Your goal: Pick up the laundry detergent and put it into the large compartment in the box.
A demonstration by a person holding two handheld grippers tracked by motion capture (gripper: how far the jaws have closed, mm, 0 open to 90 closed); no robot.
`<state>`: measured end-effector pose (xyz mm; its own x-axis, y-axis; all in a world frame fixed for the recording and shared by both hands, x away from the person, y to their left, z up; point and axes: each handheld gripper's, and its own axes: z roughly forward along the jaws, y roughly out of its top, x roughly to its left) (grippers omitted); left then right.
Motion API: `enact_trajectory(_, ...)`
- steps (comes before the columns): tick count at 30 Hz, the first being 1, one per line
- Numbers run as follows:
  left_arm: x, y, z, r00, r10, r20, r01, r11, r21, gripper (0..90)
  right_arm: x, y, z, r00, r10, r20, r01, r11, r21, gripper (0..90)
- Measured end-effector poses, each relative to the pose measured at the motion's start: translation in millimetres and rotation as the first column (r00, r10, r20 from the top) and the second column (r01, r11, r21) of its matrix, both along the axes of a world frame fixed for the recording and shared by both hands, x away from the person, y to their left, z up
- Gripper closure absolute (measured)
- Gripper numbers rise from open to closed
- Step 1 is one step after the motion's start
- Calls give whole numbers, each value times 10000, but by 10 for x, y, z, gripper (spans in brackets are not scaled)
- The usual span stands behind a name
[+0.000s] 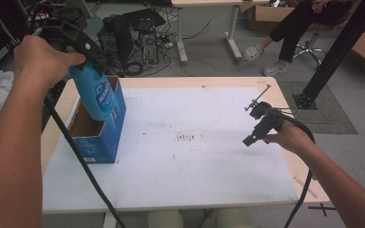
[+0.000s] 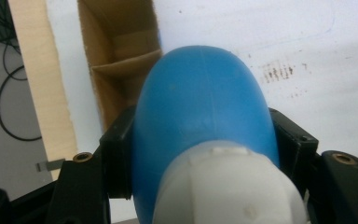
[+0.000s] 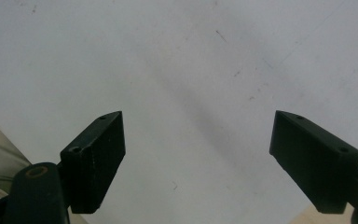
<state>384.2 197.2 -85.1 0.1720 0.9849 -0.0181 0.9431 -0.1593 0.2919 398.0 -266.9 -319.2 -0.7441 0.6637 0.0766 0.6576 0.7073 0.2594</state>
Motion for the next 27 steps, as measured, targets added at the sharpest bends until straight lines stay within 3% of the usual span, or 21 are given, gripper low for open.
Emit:
enact_trajectory(10, 17, 209, -81, 9998, 64, 171, -67, 9998, 163, 381, 16, -24, -7, 9999, -118, -28, 118, 9999, 27, 180)
enact_trajectory(27, 140, 432, -610, 9987, 467, -185, -462, 9986, 273, 381, 43, -4, -88, 9996, -224, -179, 223, 9997, -47, 180)
